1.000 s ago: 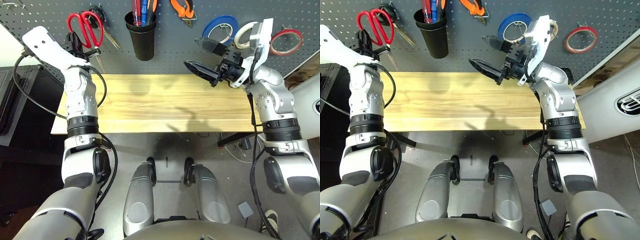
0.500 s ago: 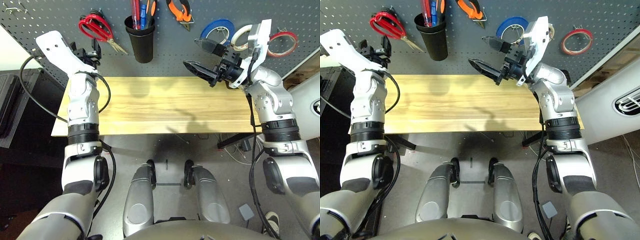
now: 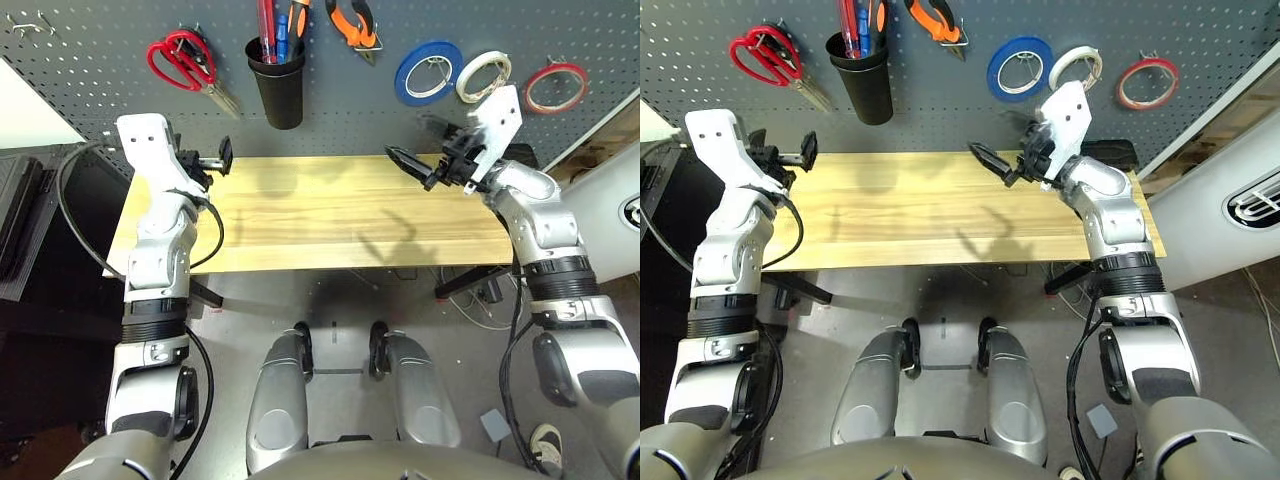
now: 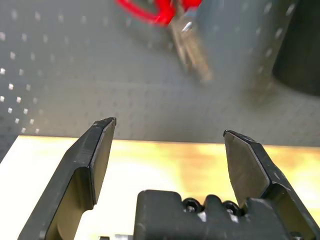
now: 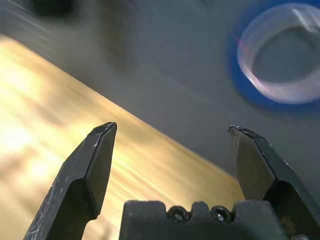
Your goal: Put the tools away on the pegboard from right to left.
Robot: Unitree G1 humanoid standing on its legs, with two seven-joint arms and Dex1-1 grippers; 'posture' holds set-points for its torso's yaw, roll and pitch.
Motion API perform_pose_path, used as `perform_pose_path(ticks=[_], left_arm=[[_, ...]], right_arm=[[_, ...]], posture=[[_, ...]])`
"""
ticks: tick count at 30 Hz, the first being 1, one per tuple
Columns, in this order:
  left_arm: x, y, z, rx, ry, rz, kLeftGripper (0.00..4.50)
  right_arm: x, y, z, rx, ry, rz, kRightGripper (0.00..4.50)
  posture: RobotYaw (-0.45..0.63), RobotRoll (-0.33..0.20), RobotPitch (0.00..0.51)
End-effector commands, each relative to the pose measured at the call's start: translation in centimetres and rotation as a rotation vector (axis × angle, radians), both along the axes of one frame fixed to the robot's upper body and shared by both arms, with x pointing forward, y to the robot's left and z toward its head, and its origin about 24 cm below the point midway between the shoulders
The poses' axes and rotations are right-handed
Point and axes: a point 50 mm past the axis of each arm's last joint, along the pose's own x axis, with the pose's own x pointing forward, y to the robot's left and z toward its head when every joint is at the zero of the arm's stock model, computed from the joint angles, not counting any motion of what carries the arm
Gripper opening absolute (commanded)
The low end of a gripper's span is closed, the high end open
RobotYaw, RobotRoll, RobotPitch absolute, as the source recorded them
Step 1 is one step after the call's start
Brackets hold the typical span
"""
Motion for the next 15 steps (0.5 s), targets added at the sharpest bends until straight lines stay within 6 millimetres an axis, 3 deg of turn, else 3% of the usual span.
perform_pose_path(ticks=[1,8,15], left_arm=[[-0.5,0.3,-2.4,0.005,0.015,0.017,4.49],[-0.8,1.9,-4.4,0.037,-0.03,0.143,4.49],[-1.0,3.8,-4.9,-0.017,-0.064,0.275,4.49]], right_arm=[[-0.2,-1.4,-2.4,0.04,0.001,-0.16,4.5],[0.3,-3.0,-3.7,0.138,-0.06,-0.393,4.5],[0.6,-3.4,-4.3,0.147,-0.056,-0.414,4.5]], posture=[[-0.04,0.0,0.2],[-0.05,0.0,0.186],[-0.04,0.0,0.195]])
